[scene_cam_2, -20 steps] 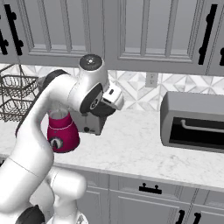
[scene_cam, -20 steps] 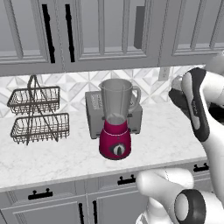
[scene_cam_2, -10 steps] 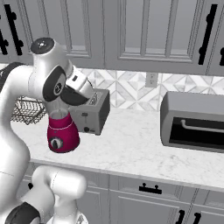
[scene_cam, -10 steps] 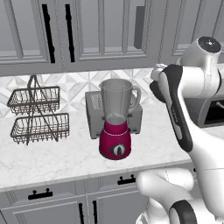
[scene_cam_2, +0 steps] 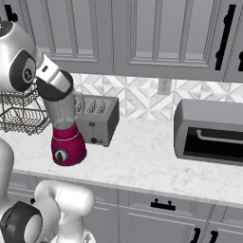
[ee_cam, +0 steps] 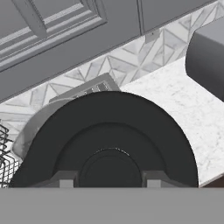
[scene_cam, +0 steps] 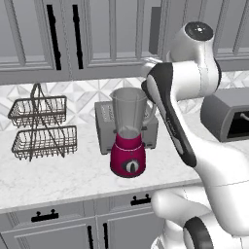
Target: Close the lid blender by securely placing the lid on top.
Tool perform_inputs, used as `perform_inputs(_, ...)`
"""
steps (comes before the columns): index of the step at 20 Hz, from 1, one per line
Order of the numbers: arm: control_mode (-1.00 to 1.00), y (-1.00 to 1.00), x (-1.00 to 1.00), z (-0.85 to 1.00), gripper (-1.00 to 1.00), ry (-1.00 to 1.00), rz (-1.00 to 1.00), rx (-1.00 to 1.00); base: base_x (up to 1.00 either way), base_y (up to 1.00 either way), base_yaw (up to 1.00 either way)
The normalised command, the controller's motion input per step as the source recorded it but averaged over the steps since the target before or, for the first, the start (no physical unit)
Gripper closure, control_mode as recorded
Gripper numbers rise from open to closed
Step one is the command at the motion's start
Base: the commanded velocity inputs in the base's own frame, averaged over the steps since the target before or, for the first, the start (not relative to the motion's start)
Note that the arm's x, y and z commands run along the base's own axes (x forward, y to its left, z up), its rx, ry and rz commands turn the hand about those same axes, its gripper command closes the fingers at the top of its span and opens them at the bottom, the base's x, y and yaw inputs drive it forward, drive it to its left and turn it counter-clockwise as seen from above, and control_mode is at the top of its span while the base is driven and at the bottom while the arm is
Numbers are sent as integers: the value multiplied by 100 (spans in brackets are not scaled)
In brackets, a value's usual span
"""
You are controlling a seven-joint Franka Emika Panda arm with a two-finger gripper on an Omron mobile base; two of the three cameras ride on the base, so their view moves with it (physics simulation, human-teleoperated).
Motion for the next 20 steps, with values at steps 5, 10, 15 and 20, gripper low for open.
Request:
perform_inputs(5,-100,29,4,-3,100,1,7,0,0,0,0)
perform_inputs(10,-100,8,17,-8,100,0,15,0,0,0,0)
perform_inputs(15,-100,14,23,-13,100,1,15,0,0,0,0)
perform_inputs(20,-100,10,29,-13,100,1,12,0,0,0,0)
